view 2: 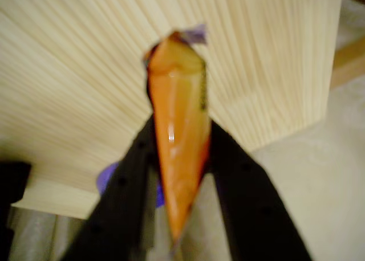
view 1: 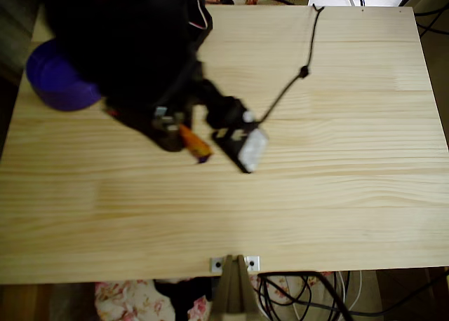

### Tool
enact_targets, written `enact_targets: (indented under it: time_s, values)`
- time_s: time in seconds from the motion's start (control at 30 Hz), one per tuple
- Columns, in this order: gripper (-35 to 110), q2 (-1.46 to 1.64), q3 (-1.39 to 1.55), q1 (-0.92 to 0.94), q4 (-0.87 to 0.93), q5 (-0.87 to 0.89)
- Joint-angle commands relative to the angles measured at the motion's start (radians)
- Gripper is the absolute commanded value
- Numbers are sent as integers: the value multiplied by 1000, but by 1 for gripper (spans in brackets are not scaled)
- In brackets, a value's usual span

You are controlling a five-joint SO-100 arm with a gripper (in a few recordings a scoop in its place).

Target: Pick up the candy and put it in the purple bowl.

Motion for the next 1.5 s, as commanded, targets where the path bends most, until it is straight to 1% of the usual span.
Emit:
enact_targets:
  time_s: [0.0, 0.27, 0.47, 1.03, 1.47]
  values:
    - [0, 107, -127, 98, 38, -28]
    - [0, 84, -181, 273, 100, -67]
    - [0, 67, -210, 370, 123, -110]
    - [0, 0, -244, 543, 137, -150]
    - [0, -46, -290, 706, 141, -219]
